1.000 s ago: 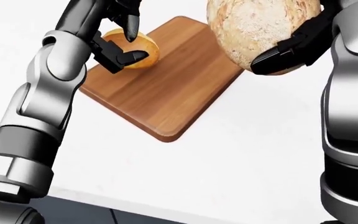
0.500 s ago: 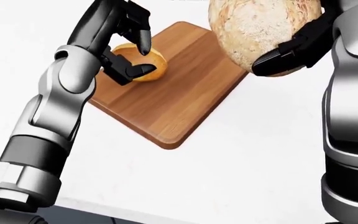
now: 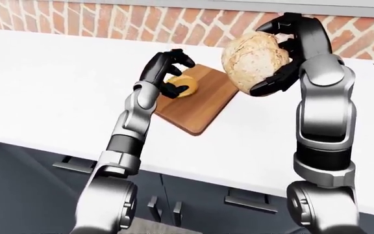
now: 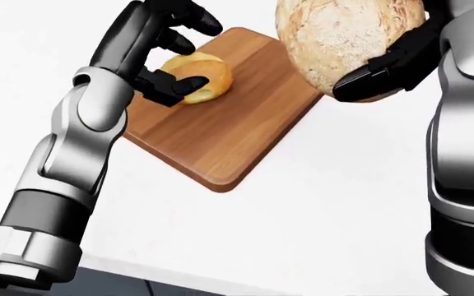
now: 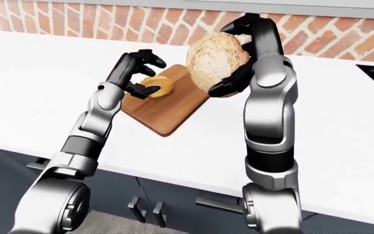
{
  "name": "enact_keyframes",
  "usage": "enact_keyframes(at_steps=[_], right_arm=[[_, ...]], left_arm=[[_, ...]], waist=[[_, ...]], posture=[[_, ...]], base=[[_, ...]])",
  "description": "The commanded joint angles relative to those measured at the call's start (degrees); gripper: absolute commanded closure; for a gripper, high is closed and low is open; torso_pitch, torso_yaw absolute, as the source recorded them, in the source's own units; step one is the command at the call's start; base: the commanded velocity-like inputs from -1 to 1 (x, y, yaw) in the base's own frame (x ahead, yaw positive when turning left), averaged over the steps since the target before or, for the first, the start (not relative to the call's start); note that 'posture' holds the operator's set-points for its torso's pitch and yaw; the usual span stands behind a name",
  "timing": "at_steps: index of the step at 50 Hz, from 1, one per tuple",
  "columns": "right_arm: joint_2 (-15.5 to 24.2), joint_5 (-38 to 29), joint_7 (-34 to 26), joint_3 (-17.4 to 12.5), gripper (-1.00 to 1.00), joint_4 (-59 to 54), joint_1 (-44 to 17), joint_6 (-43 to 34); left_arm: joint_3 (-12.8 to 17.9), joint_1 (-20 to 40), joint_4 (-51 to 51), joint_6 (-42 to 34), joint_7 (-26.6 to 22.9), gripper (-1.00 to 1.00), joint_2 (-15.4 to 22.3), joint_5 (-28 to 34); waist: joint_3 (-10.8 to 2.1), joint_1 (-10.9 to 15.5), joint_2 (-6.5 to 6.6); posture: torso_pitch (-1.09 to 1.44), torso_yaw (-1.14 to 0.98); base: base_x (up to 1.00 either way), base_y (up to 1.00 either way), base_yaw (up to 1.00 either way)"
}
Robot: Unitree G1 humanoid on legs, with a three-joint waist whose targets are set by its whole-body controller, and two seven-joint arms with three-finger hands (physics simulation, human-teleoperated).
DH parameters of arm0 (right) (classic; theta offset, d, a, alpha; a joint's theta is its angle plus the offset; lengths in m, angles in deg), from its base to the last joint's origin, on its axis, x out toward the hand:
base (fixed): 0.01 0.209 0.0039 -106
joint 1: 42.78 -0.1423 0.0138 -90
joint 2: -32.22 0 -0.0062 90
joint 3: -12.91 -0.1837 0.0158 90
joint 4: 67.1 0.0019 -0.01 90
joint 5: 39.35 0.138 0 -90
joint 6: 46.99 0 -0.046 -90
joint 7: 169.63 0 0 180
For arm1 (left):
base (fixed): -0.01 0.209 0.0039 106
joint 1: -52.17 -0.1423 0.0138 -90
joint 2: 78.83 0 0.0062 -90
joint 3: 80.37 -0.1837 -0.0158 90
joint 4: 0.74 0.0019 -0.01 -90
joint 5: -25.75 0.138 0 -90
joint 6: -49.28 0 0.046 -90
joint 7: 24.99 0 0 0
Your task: Place all breads on the cutting board.
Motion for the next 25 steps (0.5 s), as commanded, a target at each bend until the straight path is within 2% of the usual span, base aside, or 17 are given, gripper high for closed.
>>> enact_keyframes(at_steps=[1,8,19,25], right_arm=[[0.6,-0.3,0.6,-0.3,1.0,1.5,-1.9,1.5],[0.8,-0.3,0.4,-0.2,1.0,1.1,-2.6,1.2],[0.7,0.1,2.8,0.4,1.0,-11.0,-9.4,5.1],[0.1,1.8,7.7,0.7,1.0,-28.5,-16.9,12.2]], left_arm=[[0.3,2.0,-2.8,0.7,0.2,-0.04,0.4,-0.2],[1.3,1.4,-6.8,-1.5,-1.0,-0.04,1.4,-1.0],[3.1,-4.1,-25.8,-10.9,-5.6,-0.16,3.7,-3.7],[4.7,-7.4,-36.9,-17.0,-8.2,-0.6,5.3,-5.6]], waist=[[-1.81,0.0,-0.14],[-1.72,0.1,-0.16],[-1.53,-0.2,0.36],[-1.46,-0.4,0.74]], posture=[[0.0,0.0],[0.0,0.0],[0.0,0.0],[0.0,0.0]], base=[[0.0,0.0,0.0],[0.0,0.0,0.0],[0.0,0.0,0.0],[0.0,0.0,0.0]])
